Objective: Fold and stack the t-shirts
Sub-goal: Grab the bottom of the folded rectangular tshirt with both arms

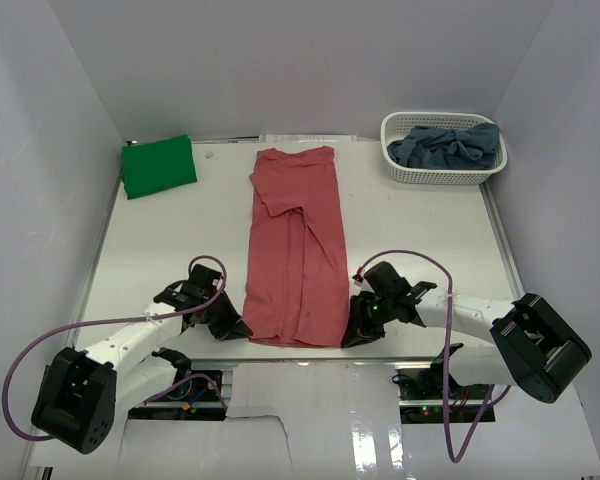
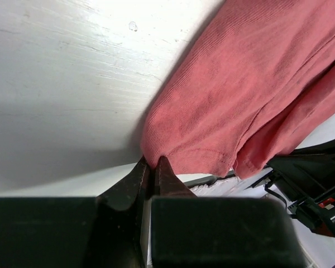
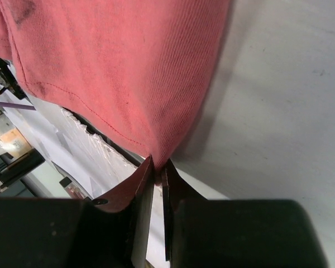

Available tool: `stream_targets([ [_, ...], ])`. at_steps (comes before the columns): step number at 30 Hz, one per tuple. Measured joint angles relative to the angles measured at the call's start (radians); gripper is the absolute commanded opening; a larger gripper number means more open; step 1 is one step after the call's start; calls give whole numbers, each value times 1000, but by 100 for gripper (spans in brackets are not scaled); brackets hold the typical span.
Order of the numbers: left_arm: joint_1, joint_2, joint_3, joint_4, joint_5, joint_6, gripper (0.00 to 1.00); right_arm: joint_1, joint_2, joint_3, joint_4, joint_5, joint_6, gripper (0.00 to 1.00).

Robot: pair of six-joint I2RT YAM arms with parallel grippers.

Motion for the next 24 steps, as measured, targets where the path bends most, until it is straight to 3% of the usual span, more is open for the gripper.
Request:
stream_targets([
  [24,-12,-12,-33,28,175,0,0,0,-97,52,-209,0,-61,8],
])
